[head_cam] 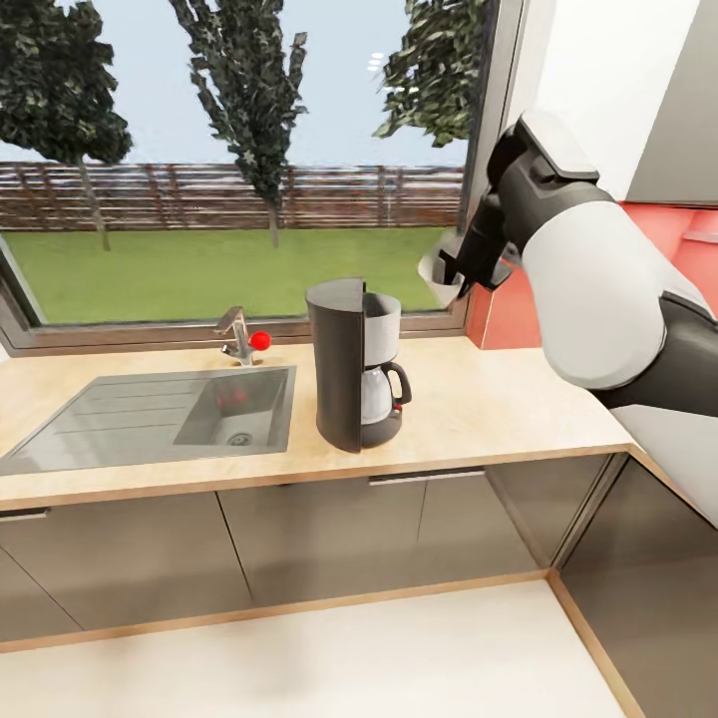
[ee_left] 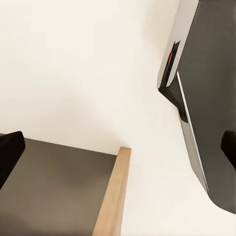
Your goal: Set up a coffee station on the kitchen countertop: keep the coffee maker on the countertop, move the bottle of coffee from the kitchen shelf to the counter next to the coffee maker, place a paper coffee filter on top of the coffee maker, put the saucer next to the coffee maker with the coffee cup on the saucer, and place the electric kettle next to the coffee maker.
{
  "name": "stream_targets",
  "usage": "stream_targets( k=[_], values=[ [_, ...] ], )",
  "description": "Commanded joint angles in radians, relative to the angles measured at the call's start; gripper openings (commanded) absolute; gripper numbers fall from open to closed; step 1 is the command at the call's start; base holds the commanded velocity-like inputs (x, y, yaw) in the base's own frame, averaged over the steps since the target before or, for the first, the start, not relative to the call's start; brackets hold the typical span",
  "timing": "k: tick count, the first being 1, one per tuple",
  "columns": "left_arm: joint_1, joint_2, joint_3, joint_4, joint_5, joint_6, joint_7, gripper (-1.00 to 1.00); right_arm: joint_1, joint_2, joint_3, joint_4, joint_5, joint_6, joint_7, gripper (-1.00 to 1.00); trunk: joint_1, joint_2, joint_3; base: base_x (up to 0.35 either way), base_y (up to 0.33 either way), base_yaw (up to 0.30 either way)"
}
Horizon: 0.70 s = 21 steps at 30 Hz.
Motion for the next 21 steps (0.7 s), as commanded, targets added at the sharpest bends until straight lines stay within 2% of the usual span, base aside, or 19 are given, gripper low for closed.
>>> stream_targets(
  k=[1, 5, 6, 8, 16, 21],
  values=[
    [0.0, 0.0, 0.001, 0.0, 0.009, -0.003, -0.001, 1.0, -0.001, 0.0, -0.002, 0.005, -0.008, 0.009, -0.008, -1.0, 0.0, -0.001, -0.001, 0.0, 0.0, 0.0],
    [0.0, 0.0, 0.001, -0.001, 0.009, -0.003, -0.001, 1.0, -0.001, 0.0, -0.004, 0.016, -0.062, 0.009, -0.008, -1.0, 0.0, -0.001, -0.002, 0.0, 0.0, 0.023],
    [0.0, 0.0, 0.001, -0.001, 0.009, -0.003, -0.001, 1.0, -0.001, 0.0, -0.005, 0.017, -0.086, 0.009, -0.008, -1.0, 0.0, -0.001, -0.002, 0.0, 0.0, 0.15],
    [0.0, 0.0, 0.001, -0.001, 0.009, -0.002, -0.001, 1.0, -0.001, 0.0, -0.005, 0.018, -0.107, 0.009, -0.008, -1.0, 0.0, -0.001, -0.004, 0.003, 0.0, 0.182],
    [0.0, 0.001, 0.004, -0.001, 0.009, -0.001, -0.001, 1.0, -0.001, 0.0, -0.004, 0.019, -0.122, 0.009, -0.008, -1.0, 0.0, -0.001, -0.011, 0.18, 0.0, 0.219],
    [0.0, 0.0, 0.003, -0.001, 0.009, -0.003, -0.001, 1.0, -0.001, 0.0, -0.005, 0.019, -0.123, 0.009, -0.008, -1.0, 0.0, -0.001, -0.012, 0.035, 0.0, 0.043]
  ],
)
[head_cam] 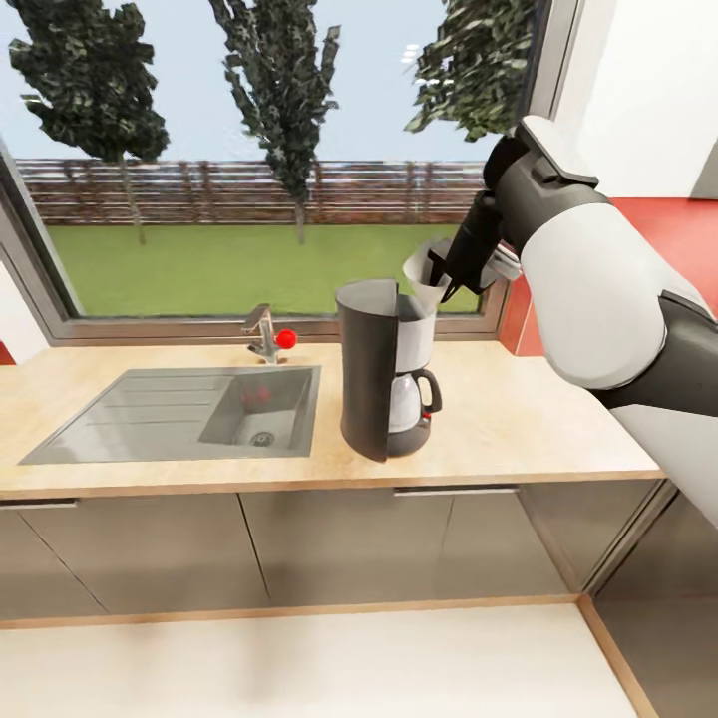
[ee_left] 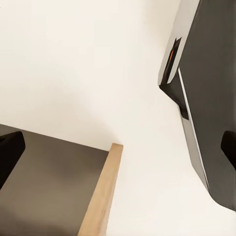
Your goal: Set up a coffee station on the kitchen countertop: keep the coffee maker on the countertop, move the bottle of coffee from the kitchen shelf to the counter next to the coffee maker, place a paper coffee filter on top of the coffee maker, put the saucer next to the coffee maker with the coffee cup on the saucer, and place the electric kettle next to the coffee maker.
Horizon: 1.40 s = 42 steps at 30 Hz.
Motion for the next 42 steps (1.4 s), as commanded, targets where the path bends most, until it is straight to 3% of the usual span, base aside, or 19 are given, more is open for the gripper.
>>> stream_targets(
  k=[1, 14, 16, 23, 42],
  values=[
    [0.0, 0.0, 0.0, 0.0, 0.009, -0.003, -0.001, 1.0, -0.001, 0.0, -0.002, -0.002, -0.006, 0.01, -0.009, -1.0, 0.0, -0.001, -0.001, 0.007, 0.0, 0.009],
    [0.0, 0.0, 0.002, 0.0, 0.01, -0.003, -0.001, 1.0, -0.001, 0.0, -0.001, -0.005, -0.003, 0.01, -0.009, -1.0, 0.0, -0.001, -0.001, 0.114, 0.0, 0.001],
    [-0.001, -0.011, 0.0, 0.004, 0.01, -0.008, 0.0, 1.0, -0.012, 0.0, -0.013, 0.006, -0.015, 0.002, -0.009, -1.0, 0.0, -0.001, -0.001, 0.0, 0.0, 0.0],
    [-0.001, -0.01, 0.0, 0.005, 0.011, -0.021, 0.001, 1.0, 0.0, 0.0, -0.048, 0.025, -0.037, -0.014, -0.009, -1.0, 0.0, -0.001, -0.001, 0.0, 0.0, 0.0],
    [-0.001, -0.009, 0.0, 0.005, 0.01, -0.026, 0.001, 1.0, 0.015, 0.0, -0.046, 0.02, -0.034, -0.013, -0.009, -1.0, 0.0, -0.001, -0.001, 0.021, 0.0, 0.0]
  ],
)
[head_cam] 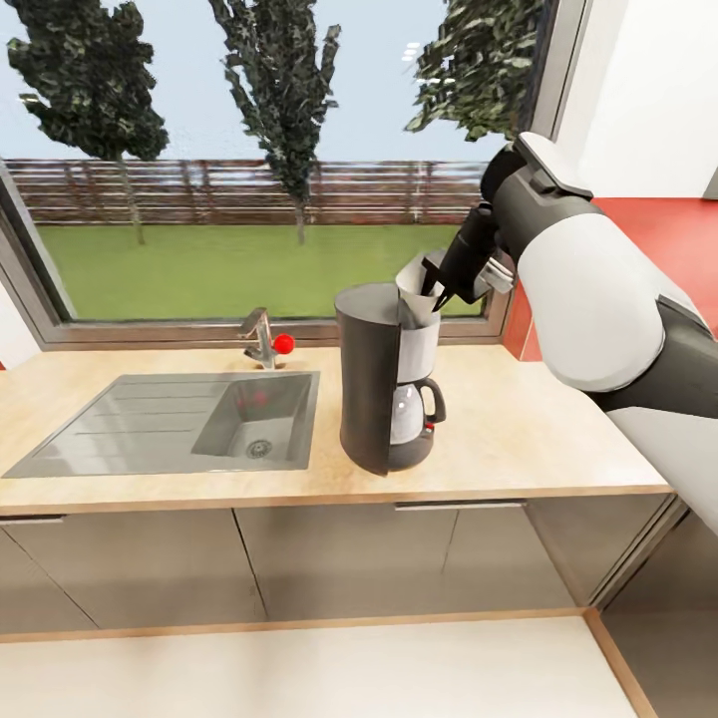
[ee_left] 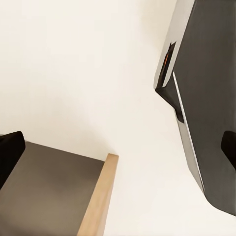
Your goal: Set up a coffee station on the kitchen countertop: keep the coffee maker on the countertop, move the bottle of coffee from the kitchen shelf to the counter next to the coffee maker, place a paper coffee filter on top of the coffee maker, put the saucer next to the coffee maker with the coffee cup on the saucer, and place the electric kettle next to the coffee maker.
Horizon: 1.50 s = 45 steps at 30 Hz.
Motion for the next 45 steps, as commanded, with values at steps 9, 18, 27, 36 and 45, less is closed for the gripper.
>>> stream_targets(
  k=[9, 18, 27, 36, 45],
  values=[
    [-0.001, 0.0, 0.0, 0.001, 0.01, -0.004, -0.001, 1.0, 0.0, 0.0, -0.001, -0.002, -0.006, 0.008, -0.008, -1.0, 0.001, -0.001, -0.001, 0.069, 0.0, 0.0],
    [-0.001, 0.001, 0.0, 0.0, 0.012, -0.004, -0.001, 1.0, 0.0, 0.0, -0.001, -0.002, -0.006, 0.009, -0.008, -1.0, 0.001, -0.001, -0.001, 0.024, 0.0, 0.0],
    [-0.001, 0.0, 0.0, 0.001, 0.012, -0.004, -0.001, 1.0, 0.0, -0.003, -0.001, 0.001, -0.005, 0.009, -0.008, -1.0, 0.001, -0.001, -0.001, 0.012, 0.0, 0.0],
    [-0.001, 0.0, 0.0, 0.001, 0.012, -0.004, -0.001, 1.0, 0.0, -0.004, -0.001, 0.003, -0.005, 0.009, -0.008, -1.0, 0.001, -0.001, -0.001, 0.0, 0.0, 0.0],
    [-0.001, 0.0, 0.0, 0.001, 0.012, -0.004, -0.001, 1.0, 0.0, -0.006, -0.001, 0.004, -0.005, 0.009, -0.008, -1.0, 0.001, -0.001, -0.001, 0.0, 0.0, 0.0]
  ],
)
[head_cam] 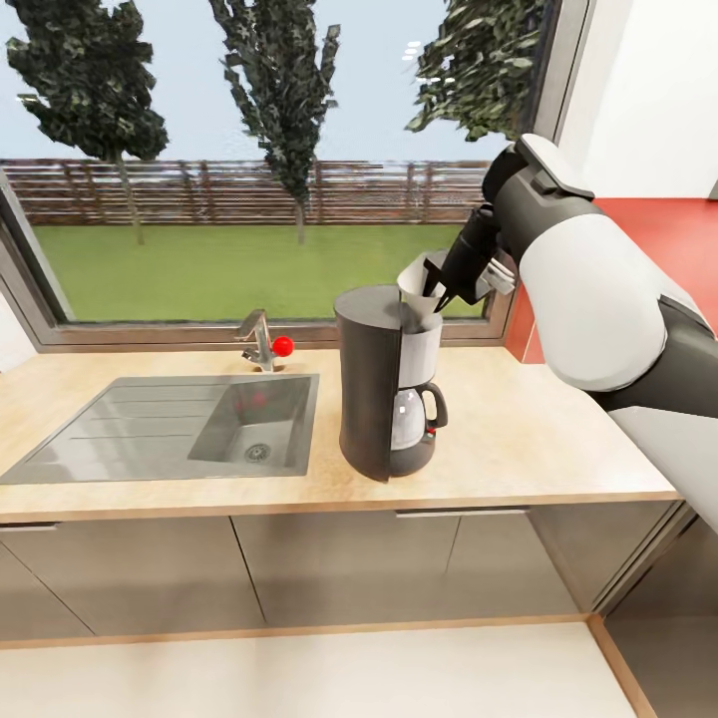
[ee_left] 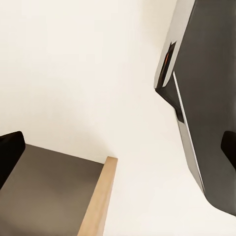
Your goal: Set up a coffee station on the kitchen countertop: keep the coffee maker on the countertop, move the bottle of coffee from the kitchen shelf to the counter next to the coffee maker, place a paper coffee filter on top of the coffee maker, put the saucer next to the coffee maker with the coffee cup on the saucer, and place the electric kettle next to the coffee maker.
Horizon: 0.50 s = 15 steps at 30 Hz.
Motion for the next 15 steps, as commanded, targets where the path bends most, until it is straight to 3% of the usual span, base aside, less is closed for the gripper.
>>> stream_targets(
  k=[1, 8, 15],
  values=[
    [0.0, 0.0, 0.0, 0.0, 0.009, -0.004, -0.001, 1.0, -0.001, 0.0, -0.001, -0.001, -0.006, 0.008, -0.008, -1.0, 0.0, -0.001, -0.001, 0.0, 0.0, 0.0],
    [0.0, 0.0, -0.001, -0.003, 0.009, -0.006, 0.001, 1.0, 0.028, 0.006, 0.023, -0.002, 0.012, 0.014, 0.019, -1.0, 0.0, -0.001, -0.001, 0.003, 0.0, 0.0],
    [0.0, 0.0, -0.004, -0.001, 0.007, -0.006, 0.0, 1.0, 0.0, 0.006, 0.022, -0.002, 0.009, 0.014, -0.008, -1.0, 0.0, -0.001, -0.001, 0.062, 0.0, 0.0]
  ],
)
